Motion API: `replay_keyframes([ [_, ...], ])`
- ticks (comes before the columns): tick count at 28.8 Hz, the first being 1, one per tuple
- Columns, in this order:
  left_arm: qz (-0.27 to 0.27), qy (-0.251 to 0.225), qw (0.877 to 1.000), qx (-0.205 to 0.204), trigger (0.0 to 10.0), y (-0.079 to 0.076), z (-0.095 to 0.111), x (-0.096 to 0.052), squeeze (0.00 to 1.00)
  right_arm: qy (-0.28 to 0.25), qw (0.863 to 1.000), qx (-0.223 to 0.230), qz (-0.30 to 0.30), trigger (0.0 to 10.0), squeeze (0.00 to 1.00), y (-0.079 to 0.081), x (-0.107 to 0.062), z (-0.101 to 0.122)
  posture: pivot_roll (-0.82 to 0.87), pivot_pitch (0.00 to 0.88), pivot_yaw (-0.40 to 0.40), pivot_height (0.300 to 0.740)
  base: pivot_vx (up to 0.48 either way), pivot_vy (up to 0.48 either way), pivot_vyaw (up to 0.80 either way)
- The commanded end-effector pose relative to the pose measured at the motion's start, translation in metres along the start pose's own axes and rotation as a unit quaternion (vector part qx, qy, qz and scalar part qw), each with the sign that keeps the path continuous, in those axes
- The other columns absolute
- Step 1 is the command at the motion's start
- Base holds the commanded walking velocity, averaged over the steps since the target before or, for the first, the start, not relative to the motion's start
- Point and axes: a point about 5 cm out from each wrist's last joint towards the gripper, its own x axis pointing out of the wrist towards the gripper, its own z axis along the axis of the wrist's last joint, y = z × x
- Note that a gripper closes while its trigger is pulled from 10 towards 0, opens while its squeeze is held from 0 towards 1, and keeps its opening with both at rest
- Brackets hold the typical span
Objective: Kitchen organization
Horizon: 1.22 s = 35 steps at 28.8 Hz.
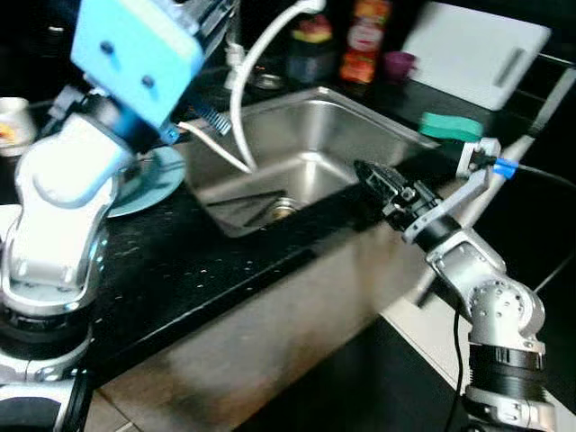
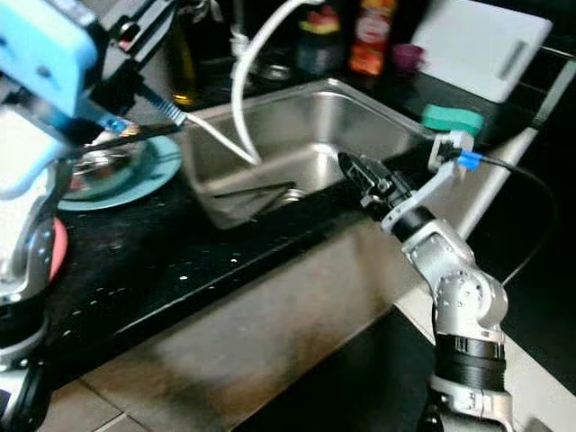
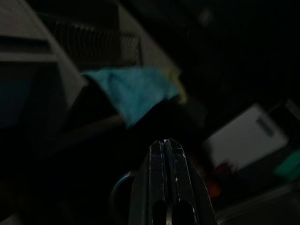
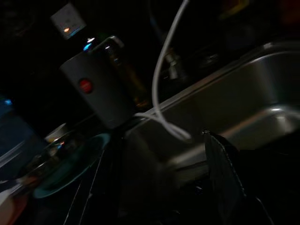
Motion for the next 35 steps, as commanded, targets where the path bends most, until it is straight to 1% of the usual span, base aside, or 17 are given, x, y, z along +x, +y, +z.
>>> replay_keyframes([
  [1, -0.008, -0.014, 0.999, -0.028, 0.0, -0.007, -0.003, 0.010, 0.00, 0.004, 1.000, -0.006, -0.003, 10.0, 0.00, 0.001, 0.000, -0.001, 0.08, 0.000, -0.003, 0.740, 0.000, 0.000, -0.80],
  [5, -0.008, 0.012, 0.997, -0.079, 0.0, -0.016, -0.028, 0.019, 0.00, 0.008, 1.000, -0.016, -0.008, 10.0, 0.00, 0.002, -0.002, -0.003, 0.06, 0.000, -0.002, 0.740, 0.000, 0.000, -0.60],
  [9, -0.006, 0.019, 0.996, -0.090, 0.1, -0.017, -0.034, 0.021, 0.00, 0.011, 1.000, -0.020, -0.009, 10.0, 0.00, 0.003, -0.003, -0.004, 0.06, 0.000, -0.001, 0.740, 0.000, 0.000, 0.00],
  [10, -0.001, 0.034, 0.994, -0.106, 2.5, -0.019, -0.043, 0.023, 0.00, 0.013, 1.000, -0.023, -0.009, 10.0, 0.00, 0.004, -0.004, -0.005, 0.06, 0.000, 0.001, 0.740, 0.000, 0.000, 0.00],
  [11, 0.000, 0.073, 0.988, -0.134, 10.0, -0.027, -0.064, 0.024, 0.00, 0.017, 1.000, -0.025, -0.009, 10.0, 0.00, 0.006, -0.006, -0.006, 0.05, 0.000, 0.003, 0.740, 0.000, 0.000, 0.00],
  [15, -0.006, 0.126, 0.977, -0.173, 10.0, -0.041, -0.090, 0.024, 0.00, 0.018, 0.999, -0.026, -0.012, 10.0, 0.00, 0.007, -0.008, -0.006, 0.04, 0.000, 0.007, 0.740, 0.000, 0.000, 0.00],
  [17, -0.006, 0.126, 0.977, -0.173, 10.0, -0.041, -0.090, 0.024, 0.00, 0.018, 0.999, -0.026, -0.012, 10.0, 0.00, 0.007, -0.008, -0.006, 0.04, 0.000, 0.007, 0.740, 0.000, 0.000, 0.00],
  [18, -0.009, 0.137, 0.972, -0.190, 10.0, -0.044, -0.096, 0.024, 0.00, 0.018, 0.999, -0.026, -0.013, 10.0, 0.00, 0.007, -0.009, -0.006, 0.04, 0.000, 0.007, 0.740, 0.000, 0.000, 0.00],
  [19, -0.014, 0.176, 0.957, -0.231, 10.0, -0.051, -0.112, 0.022, 0.00, 0.019, 0.999, -0.027, -0.014, 10.0, 0.00, 0.007, -0.009, -0.006, 0.04, 0.000, 0.009, 0.740, 0.000, 0.000, 0.00],
  [24, 0.004, 0.243, 0.938, -0.248, 10.0, -0.056, -0.141, 0.017, 0.00, 0.020, 0.999, -0.029, -0.015, 10.0, 0.00, 0.009, -0.009, -0.007, 0.04, 0.000, 0.016, 0.740, 0.000, 0.000, 0.00],
  [25, 0.011, 0.251, 0.936, -0.247, 10.0, -0.055, -0.145, 0.016, 0.13, 0.019, 0.999, -0.029, -0.015, 10.0, 0.00, 0.009, -0.009, -0.007, 0.04, 0.000, 0.017, 0.740, 0.000, 0.000, 0.00],
  [26, 0.011, 0.251, 0.936, -0.247, 10.0, -0.055, -0.145, 0.016, 0.13, 0.019, 0.999, -0.029, -0.015, 10.0, 0.00, 0.009, -0.009, -0.007, 0.04, 0.000, 0.017, 0.740, 0.000, 0.000, 0.00],
  [27, 0.025, 0.257, 0.933, -0.249, 10.0, -0.051, -0.149, 0.014, 1.00, 0.018, 0.999, -0.029, -0.015, 10.0, 0.00, 0.010, -0.009, -0.008, 0.04, 0.000, 0.018, 0.740, 0.000, 0.000, 0.00],
  [29, 0.030, 0.257, 0.933, -0.250, 10.0, -0.049, -0.150, 0.014, 1.00, 0.017, 0.999, -0.029, -0.014, 10.0, 0.00, 0.011, -0.009, -0.007, 0.04, 0.000, 0.018, 0.740, 0.000, 0.000, 0.00],
  [31, 0.055, 0.222, 0.943, -0.242, 10.0, -0.034, -0.139, 0.021, 1.00, 0.015, 0.999, -0.028, -0.011, 10.0, 0.00, 0.012, -0.008, -0.007, 0.04, 0.000, 0.016, 0.740, 0.000, 0.000, 0.00],
  [33, 0.076, 0.147, 0.960, -0.227, 10.0, -0.013, -0.113, 0.033, 1.00, 0.012, 1.000, -0.024, 0.004, 10.0, 0.00, 0.015, -0.008, -0.007, 0.04, 0.000, 0.017, 0.740, 0.000, 0.000, 0.00],
  [35, 0.067, 0.057, 0.967, -0.241, 10.0, -0.002, -0.077, 0.041, 1.00, 0.011, 0.999, -0.021, 0.022, 10.0, 0.00, 0.019, -0.008, -0.008, 0.04, 0.000, 0.017, 0.740, 0.000, 0.000, 0.00],
])
